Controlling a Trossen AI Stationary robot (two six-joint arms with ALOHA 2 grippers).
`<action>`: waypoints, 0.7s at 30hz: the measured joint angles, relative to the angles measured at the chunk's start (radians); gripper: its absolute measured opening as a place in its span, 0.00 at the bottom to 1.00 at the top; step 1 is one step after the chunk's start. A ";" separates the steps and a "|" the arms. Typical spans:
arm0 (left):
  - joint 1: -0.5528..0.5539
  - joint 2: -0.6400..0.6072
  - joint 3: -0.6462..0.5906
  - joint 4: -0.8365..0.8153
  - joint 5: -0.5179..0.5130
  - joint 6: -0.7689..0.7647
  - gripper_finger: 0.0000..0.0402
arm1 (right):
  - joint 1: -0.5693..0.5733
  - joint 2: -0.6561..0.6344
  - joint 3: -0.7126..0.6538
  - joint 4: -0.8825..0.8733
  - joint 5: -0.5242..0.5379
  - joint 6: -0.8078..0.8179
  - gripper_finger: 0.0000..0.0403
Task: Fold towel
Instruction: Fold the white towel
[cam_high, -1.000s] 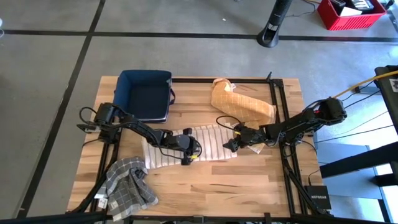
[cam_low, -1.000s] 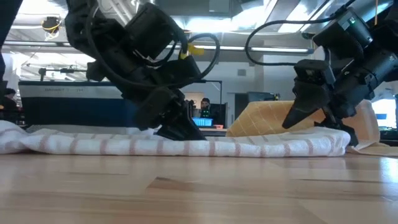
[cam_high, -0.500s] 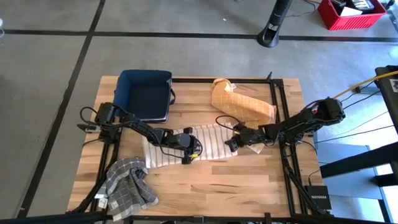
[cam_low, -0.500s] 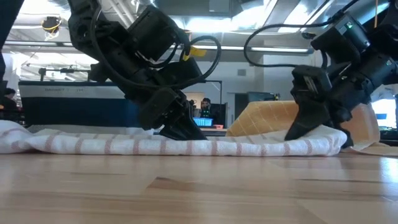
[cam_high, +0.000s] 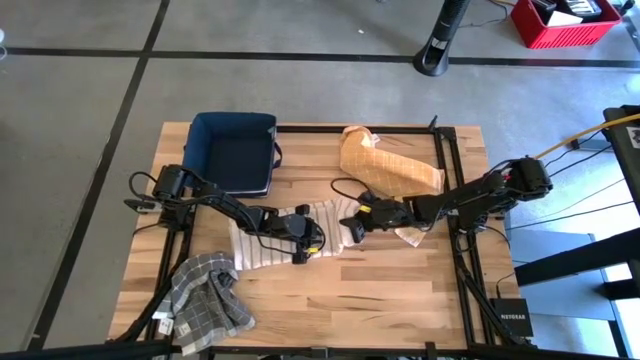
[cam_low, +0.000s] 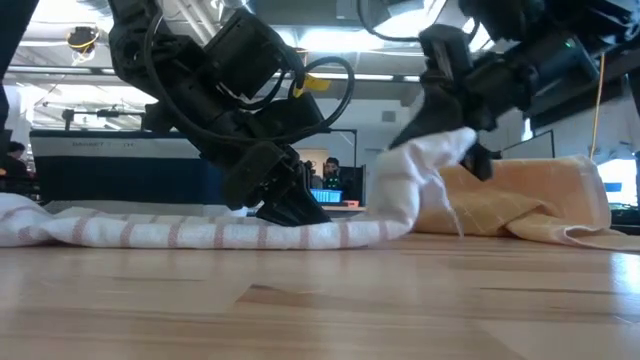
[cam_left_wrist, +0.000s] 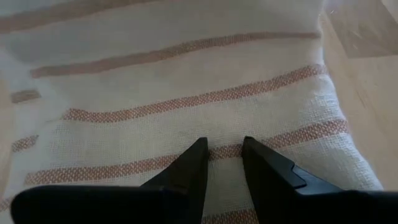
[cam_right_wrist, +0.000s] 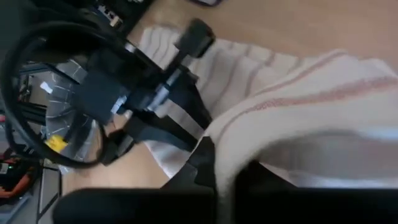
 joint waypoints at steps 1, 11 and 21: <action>0.000 0.000 0.000 0.000 0.000 0.001 0.24 | 0.000 0.013 0.016 -0.001 0.000 -0.011 0.04; -0.029 -0.111 0.055 -0.222 -0.002 0.047 0.24 | 0.000 0.085 0.062 0.012 0.008 -0.115 0.02; -0.066 -0.232 0.039 -0.614 -0.012 -0.214 0.24 | 0.001 0.072 0.062 -0.119 -0.029 -0.136 0.02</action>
